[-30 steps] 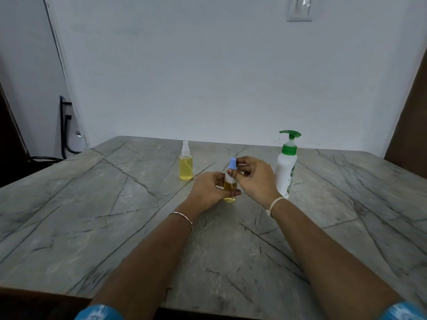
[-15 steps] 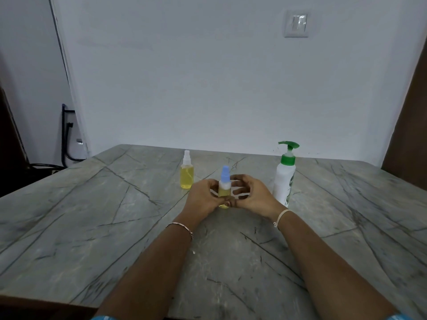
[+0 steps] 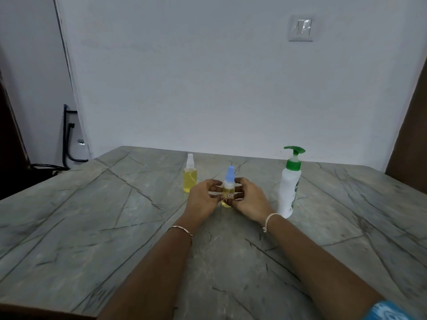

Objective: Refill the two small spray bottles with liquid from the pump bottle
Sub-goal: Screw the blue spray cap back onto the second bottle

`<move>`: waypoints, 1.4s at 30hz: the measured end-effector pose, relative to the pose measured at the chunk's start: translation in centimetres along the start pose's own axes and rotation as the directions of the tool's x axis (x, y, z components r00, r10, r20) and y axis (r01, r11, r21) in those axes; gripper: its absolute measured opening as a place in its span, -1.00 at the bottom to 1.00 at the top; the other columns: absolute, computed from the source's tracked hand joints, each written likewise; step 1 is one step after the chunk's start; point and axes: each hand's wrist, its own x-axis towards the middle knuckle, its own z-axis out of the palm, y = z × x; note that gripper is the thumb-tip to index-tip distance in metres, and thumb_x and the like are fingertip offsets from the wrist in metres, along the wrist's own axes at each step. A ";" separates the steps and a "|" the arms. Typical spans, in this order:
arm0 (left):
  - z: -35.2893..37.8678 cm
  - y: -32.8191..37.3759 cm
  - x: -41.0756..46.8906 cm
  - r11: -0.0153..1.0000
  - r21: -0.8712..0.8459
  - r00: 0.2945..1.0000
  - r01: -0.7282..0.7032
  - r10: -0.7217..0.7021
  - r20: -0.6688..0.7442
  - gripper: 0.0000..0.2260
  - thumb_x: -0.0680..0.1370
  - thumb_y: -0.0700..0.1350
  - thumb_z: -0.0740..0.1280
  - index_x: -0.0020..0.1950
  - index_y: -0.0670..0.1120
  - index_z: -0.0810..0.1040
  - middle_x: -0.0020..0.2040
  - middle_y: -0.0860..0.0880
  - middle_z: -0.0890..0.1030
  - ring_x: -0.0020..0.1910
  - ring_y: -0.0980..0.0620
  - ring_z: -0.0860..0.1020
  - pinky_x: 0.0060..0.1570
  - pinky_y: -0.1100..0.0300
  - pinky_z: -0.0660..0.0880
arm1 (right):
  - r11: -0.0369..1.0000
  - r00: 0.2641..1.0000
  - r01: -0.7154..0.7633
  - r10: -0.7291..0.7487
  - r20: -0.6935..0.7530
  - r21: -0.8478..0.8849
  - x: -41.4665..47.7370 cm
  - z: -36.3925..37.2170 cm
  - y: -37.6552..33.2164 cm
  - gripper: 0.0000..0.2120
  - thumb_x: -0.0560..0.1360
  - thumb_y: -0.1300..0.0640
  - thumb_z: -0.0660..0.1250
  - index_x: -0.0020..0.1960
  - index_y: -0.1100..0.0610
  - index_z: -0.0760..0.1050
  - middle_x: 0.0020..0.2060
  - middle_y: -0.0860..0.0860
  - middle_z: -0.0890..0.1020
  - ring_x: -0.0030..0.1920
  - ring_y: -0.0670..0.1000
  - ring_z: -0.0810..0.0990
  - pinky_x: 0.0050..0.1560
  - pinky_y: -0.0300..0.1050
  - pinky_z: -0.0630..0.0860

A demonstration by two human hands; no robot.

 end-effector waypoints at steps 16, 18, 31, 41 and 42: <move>-2.4 -2.6 2.6 0.971 0.010 0.885 0.238 -0.213 -0.414 -0.59 0.41 -0.17 0.49 0.19 -0.12 0.44 0.18 -0.16 0.49 0.19 -0.12 0.44 0.18 0.10 0.36 | 0.990 0.990 -0.136 0.137 -0.045 0.034 4.2 1.5 0.2 -0.56 0.41 0.15 0.54 0.24 0.17 0.50 0.09 0.06 0.63 -0.05 -0.04 0.54 0.03 -0.23 0.44; -2.6 -3.1 3.0 0.962 0.001 0.886 0.274 -0.252 -0.390 -0.50 0.41 -0.16 0.49 0.29 -0.16 0.39 0.25 -0.20 0.45 0.26 -0.15 0.40 0.24 0.07 0.33 | 0.988 0.988 -0.148 0.150 -0.042 0.045 4.7 1.6 0.3 -0.54 0.40 0.15 0.54 0.24 0.17 0.50 0.10 0.06 0.62 -0.03 -0.04 0.54 0.03 -0.23 0.43; -2.7 -4.5 3.9 0.956 -0.139 0.934 0.260 -0.286 -0.215 -0.45 0.47 -0.23 0.43 0.43 -0.17 0.34 0.30 -0.14 0.51 0.24 -0.11 0.50 0.21 0.13 0.40 | 0.983 0.986 -0.164 0.167 -0.030 0.084 6.0 1.8 0.6 -0.51 0.40 0.17 0.55 0.27 0.20 0.49 0.12 0.07 0.61 -0.01 -0.04 0.53 0.07 -0.23 0.44; -2.6 -5.2 4.4 0.951 -0.203 0.956 0.235 -0.264 -0.131 -0.49 0.46 -0.25 0.38 0.41 -0.13 0.38 0.21 -0.10 0.55 0.15 -0.05 0.53 0.14 0.12 0.47 | 0.982 0.985 -0.163 0.167 -0.035 0.093 6.1 2.4 0.8 -0.49 0.39 0.17 0.56 0.28 0.19 0.48 0.14 0.09 0.62 0.00 -0.04 0.53 0.08 -0.23 0.45; -2.5 -5.3 4.4 0.949 -0.211 0.956 0.235 -0.265 -0.127 -0.49 0.46 -0.25 0.38 0.41 -0.13 0.38 0.21 -0.09 0.55 0.14 -0.04 0.54 0.15 0.12 0.47 | 0.982 0.985 -0.164 0.168 -0.034 0.093 6.2 2.4 0.8 -0.49 0.39 0.17 0.56 0.28 0.19 0.47 0.15 0.09 0.61 0.00 -0.04 0.53 0.08 -0.23 0.45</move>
